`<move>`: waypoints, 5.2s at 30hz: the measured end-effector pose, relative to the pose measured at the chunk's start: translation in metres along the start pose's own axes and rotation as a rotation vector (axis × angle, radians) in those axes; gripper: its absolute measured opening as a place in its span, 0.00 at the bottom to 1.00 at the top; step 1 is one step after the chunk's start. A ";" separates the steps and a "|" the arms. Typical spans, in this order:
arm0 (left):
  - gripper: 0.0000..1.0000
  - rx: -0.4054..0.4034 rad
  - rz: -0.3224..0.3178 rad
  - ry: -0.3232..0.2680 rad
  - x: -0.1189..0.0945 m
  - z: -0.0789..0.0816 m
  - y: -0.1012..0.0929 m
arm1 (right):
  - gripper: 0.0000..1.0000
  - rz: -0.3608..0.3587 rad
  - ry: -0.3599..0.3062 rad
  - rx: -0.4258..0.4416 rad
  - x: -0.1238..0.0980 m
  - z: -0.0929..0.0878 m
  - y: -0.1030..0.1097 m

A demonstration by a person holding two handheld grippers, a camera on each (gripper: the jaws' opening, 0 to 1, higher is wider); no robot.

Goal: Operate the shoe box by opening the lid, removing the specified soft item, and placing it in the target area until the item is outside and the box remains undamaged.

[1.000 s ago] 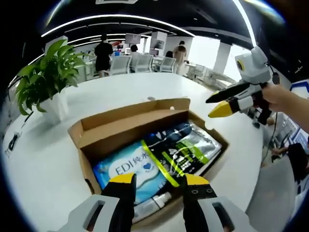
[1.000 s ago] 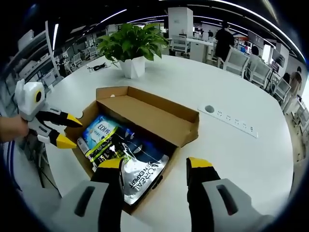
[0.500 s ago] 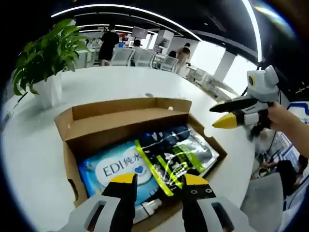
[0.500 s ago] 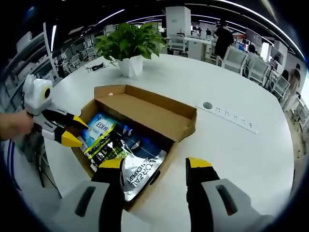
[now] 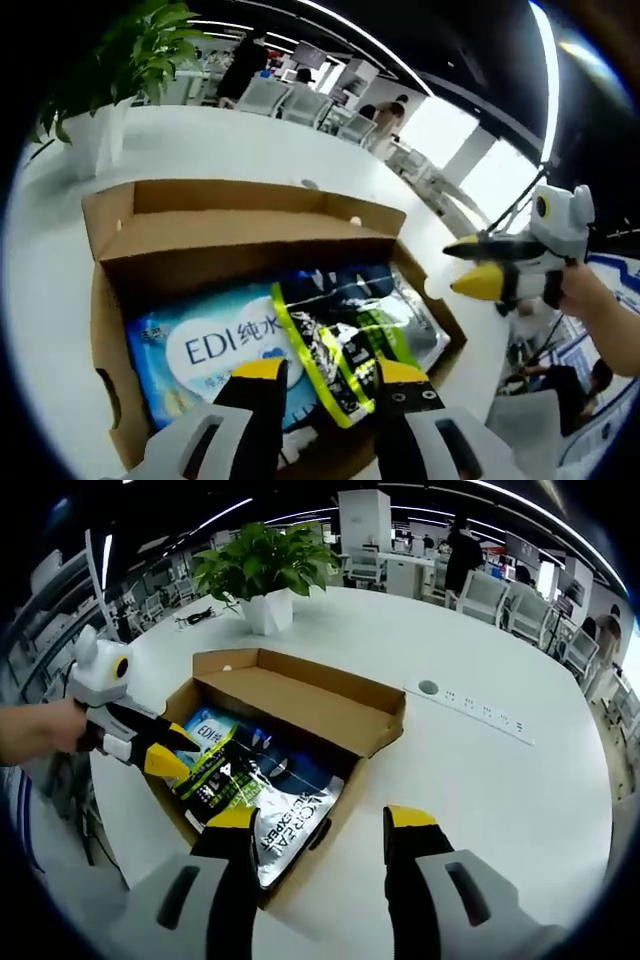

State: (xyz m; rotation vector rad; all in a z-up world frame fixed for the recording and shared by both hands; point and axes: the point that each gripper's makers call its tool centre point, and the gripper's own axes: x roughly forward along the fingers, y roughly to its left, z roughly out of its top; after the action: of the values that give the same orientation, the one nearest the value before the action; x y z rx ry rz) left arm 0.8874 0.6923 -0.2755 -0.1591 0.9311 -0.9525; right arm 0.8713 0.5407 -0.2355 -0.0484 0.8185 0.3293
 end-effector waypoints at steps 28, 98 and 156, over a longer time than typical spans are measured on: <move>0.20 -0.124 -0.003 -0.015 0.018 0.005 0.014 | 0.46 0.050 -0.015 0.039 -0.011 -0.006 0.008; 0.01 -0.150 0.113 -0.037 -0.017 -0.002 0.058 | 0.33 0.303 0.028 0.255 0.032 -0.023 0.073; 0.00 -0.107 0.122 -0.043 -0.028 0.003 0.045 | 0.00 0.277 -0.012 0.397 0.042 -0.014 0.060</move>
State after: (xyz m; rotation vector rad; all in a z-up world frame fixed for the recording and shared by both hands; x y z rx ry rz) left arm 0.9113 0.7395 -0.2790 -0.2102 0.9418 -0.7841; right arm 0.8696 0.6068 -0.2710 0.4411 0.8676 0.4211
